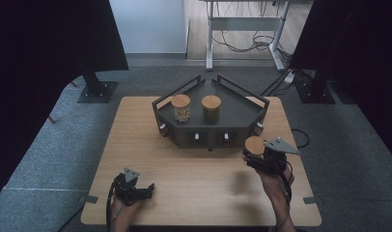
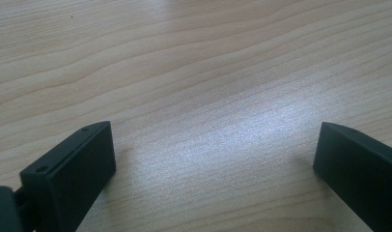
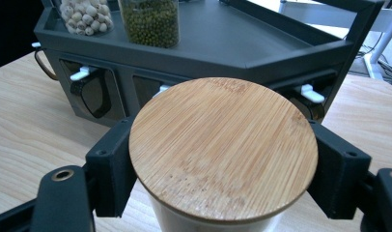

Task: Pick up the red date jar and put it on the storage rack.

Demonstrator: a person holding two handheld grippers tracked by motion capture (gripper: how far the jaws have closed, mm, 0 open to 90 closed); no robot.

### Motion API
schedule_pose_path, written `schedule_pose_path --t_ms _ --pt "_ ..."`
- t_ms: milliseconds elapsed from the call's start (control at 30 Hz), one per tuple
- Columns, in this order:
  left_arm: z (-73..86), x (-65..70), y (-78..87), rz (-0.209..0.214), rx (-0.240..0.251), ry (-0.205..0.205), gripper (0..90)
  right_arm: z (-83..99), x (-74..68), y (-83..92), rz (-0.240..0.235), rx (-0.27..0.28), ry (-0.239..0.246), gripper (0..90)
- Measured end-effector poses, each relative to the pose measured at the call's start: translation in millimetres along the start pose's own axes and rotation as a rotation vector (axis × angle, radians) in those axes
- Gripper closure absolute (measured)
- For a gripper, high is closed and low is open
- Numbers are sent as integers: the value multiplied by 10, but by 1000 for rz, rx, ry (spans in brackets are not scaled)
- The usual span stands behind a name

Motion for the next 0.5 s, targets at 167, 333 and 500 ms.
schedule_pose_path --t_ms 167,333,500 --pt "0 0 0 0 0 0 9 -82 3 -33 -3 -1 4 232" --pt "0 -2 0 0 0 -2 9 -165 5 -75 -7 0 7 232" --pt "0 -1 0 0 0 0 9 -258 0 -124 -10 2 16 232"
Point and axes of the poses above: each handheld gripper's, and its own axes: y roughly backward along the jaws, z roughly out of its underside, x roughly to its right, the point moved 7 cm from there along -y, roughly forward along the jaws, and after that the axes turned 11 degrees about x, right-handed, at the moved point
